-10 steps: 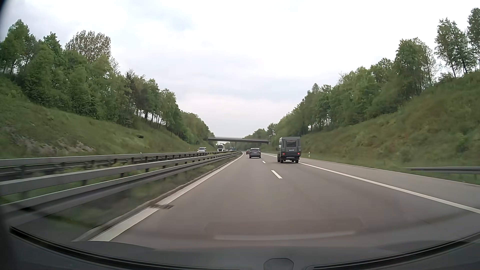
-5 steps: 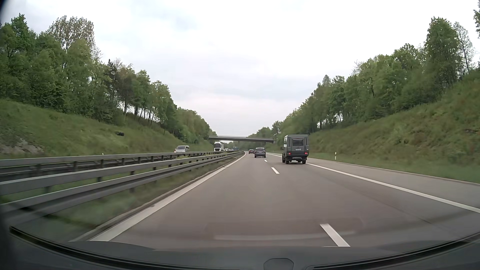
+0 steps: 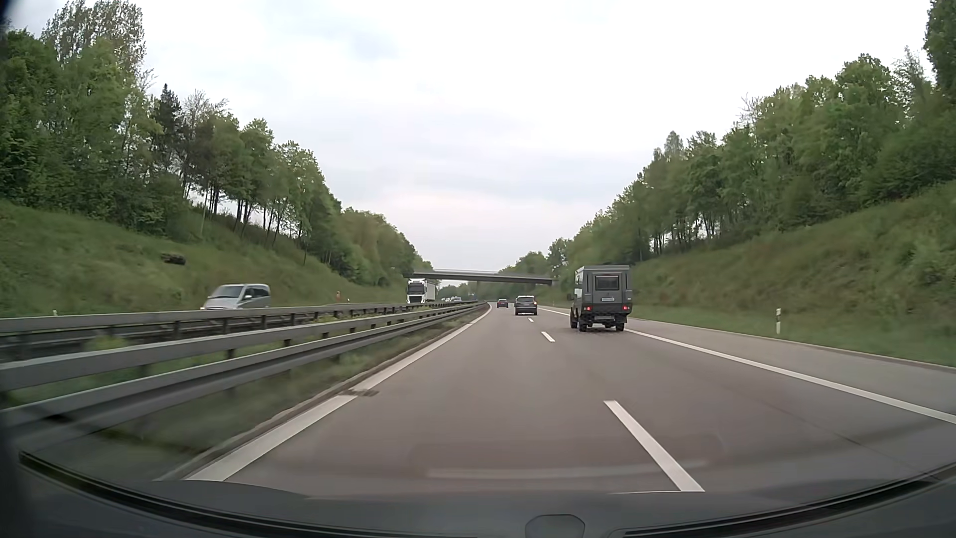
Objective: Follow the waypoints while adhering to traffic rules and regulations
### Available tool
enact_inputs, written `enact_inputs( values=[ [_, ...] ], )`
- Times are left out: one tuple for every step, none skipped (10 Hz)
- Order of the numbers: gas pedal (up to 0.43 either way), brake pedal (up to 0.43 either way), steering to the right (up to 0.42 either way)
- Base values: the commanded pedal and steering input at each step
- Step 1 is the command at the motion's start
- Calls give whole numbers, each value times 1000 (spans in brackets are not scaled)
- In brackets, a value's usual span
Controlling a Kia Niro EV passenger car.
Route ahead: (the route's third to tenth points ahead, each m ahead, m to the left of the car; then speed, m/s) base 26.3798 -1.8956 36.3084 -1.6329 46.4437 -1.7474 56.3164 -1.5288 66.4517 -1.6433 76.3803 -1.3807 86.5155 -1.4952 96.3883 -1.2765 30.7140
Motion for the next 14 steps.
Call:
enact_inputs(
  values=[
    [280,0,-4],
    [280,0,-4],
    [280,0,-4],
    [280,0,-3],
    [280,0,-3],
    [287,0,-3],
    [287,0,-3],
    [287,0,-1],
    [287,0,-1],
    [287,0,-1],
    [287,0,-1],
    [287,0,-1],
    [287,0,-1],
    [287,0,-1]
  ],
)
